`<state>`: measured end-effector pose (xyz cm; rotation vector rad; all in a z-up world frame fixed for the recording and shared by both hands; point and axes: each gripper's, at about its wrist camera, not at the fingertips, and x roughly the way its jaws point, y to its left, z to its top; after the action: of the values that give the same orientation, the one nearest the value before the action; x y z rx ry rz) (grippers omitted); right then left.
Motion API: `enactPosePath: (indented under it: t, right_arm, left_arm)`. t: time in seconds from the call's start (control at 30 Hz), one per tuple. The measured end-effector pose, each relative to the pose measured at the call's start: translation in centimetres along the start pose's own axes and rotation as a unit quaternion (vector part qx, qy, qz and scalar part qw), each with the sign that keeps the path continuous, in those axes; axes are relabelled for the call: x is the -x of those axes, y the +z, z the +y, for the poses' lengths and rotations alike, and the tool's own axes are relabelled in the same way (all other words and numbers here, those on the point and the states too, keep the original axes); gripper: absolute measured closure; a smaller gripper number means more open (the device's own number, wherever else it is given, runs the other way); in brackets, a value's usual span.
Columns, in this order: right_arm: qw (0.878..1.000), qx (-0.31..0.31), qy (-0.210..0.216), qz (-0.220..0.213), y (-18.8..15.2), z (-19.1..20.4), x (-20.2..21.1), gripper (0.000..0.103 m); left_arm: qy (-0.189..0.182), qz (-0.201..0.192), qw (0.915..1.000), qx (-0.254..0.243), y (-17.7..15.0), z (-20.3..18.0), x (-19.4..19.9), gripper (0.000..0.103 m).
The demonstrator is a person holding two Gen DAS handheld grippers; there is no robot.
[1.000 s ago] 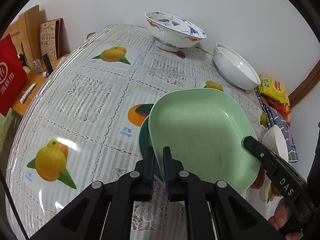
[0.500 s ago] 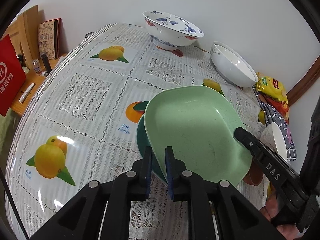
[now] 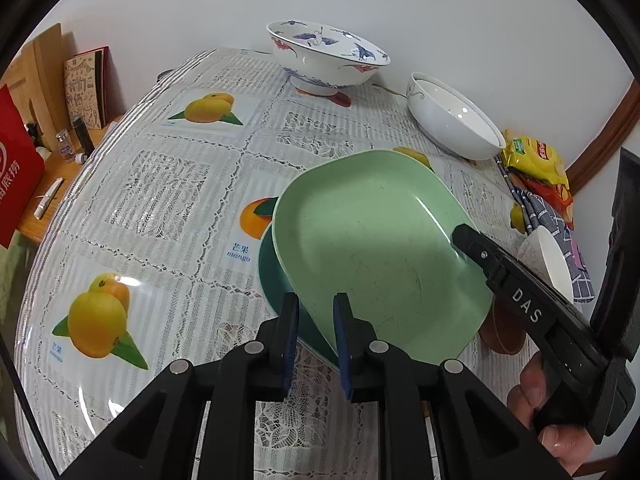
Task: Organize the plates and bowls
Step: 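Carry the green plate with both grippers and lower it onto the blue plate, then open both grippers to release the green plate and withdraw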
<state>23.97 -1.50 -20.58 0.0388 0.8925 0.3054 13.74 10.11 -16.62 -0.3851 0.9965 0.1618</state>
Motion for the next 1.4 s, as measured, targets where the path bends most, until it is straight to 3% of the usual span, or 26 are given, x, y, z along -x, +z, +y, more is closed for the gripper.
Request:
enactPosePath:
  t: [0.57, 0.63, 0.7, 0.9, 1.23, 1.37, 1.4]
  right_arm:
    - [1.0, -0.013, 0.019, -0.001, 0.1, -0.2, 0.3, 0.087]
    - [1.0, -0.017, 0.018, -0.004, 0.2, -0.5, 0.7, 0.084]
    - [1.0, -0.021, 0.019, 0.0, 0.3, -0.8, 0.9, 0.074]
    - [0.999, -0.028, 0.032, 0.033, 0.6, -1.7, 1.1, 0.071]
    - [0.999, -0.01, 0.027, 0.027, 0.6, -1.7, 3.2, 0.069]
    - [1.0, -0.011, 0.012, -0.017, 0.7, -2.4, 5.9, 0.044]
    - [0.999, -0.013, 0.002, -0.034, 0.6, -2.7, 6.8, 0.042]
  left_arm:
    - [0.004, 0.013, 0.9996, -0.024, -0.7, -0.2, 0.8, 0.079]
    - [0.001, 0.015, 0.9995, -0.026, -0.8, -0.3, 0.8, 0.077]
    - [0.001, 0.016, 0.9995, -0.028, -1.0, -0.4, 0.9, 0.076]
    - [0.002, 0.019, 0.9991, -0.039, -1.3, -1.0, 1.2, 0.071]
    - [0.004, 0.014, 0.9982, -0.059, -1.7, -2.2, 2.6, 0.068]
    - [-0.003, 0.01, 0.9978, -0.066, -1.6, -2.8, 3.5, 0.068]
    - [-0.005, 0.009, 0.9978, -0.066, -1.6, -2.9, 3.7, 0.068]
